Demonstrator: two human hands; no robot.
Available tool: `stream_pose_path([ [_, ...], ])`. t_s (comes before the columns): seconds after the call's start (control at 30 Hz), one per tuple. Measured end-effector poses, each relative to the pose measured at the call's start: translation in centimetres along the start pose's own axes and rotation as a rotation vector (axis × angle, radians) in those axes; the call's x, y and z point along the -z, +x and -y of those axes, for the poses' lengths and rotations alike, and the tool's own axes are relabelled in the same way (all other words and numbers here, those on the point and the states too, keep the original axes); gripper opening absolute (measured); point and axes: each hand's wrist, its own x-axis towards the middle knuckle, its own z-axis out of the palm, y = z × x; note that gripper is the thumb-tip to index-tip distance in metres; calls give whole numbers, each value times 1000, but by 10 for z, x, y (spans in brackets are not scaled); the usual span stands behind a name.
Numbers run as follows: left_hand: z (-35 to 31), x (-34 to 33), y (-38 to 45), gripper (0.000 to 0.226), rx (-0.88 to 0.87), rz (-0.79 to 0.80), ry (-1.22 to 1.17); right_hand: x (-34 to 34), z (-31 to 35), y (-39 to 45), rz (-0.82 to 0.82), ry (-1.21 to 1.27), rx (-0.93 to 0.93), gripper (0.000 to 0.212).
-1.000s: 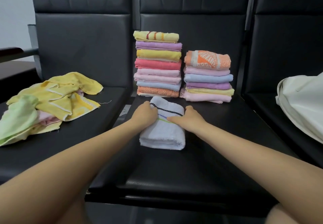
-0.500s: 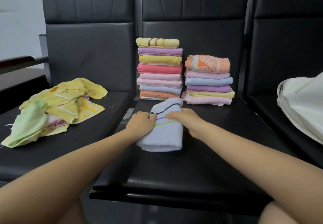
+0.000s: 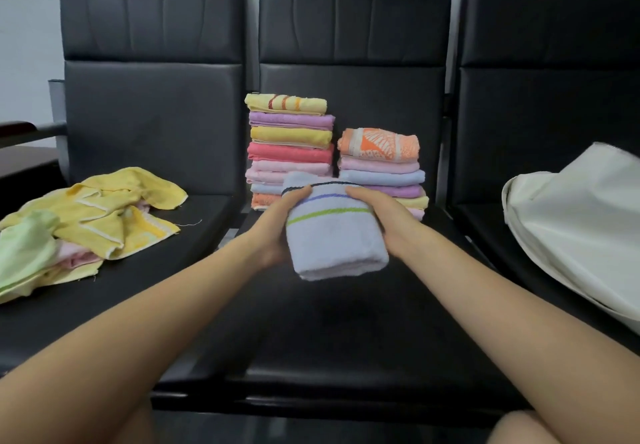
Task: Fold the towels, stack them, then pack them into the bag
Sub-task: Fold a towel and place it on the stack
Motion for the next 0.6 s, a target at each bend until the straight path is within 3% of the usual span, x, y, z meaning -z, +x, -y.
stream_pose_path([
  [0.1, 0, -6, 9, 35, -96, -72, -55, 9, -7, 6, -49, 2, 4, 32],
  [0.2, 7, -16, 18, 39, -188, -157, -117, 17, -22, 11, -82, -50, -131, 36],
  [0.37, 21, -29, 28, 35, -270, -176, -161, 23, -31, 12, -97, 85, -272, 55],
  [0.5, 31, -24, 35, 23, -296, -200, -133, 14, -28, 21, -127, 123, -210, 36],
  [0.53, 33, -21, 37, 22, -298, -224, -109, 9, -28, 26, -192, 105, -199, 25],
  [0.6, 30, -15, 43, 26, -298, -306, -99, 14, -24, 36, -486, 13, -105, 12],
])
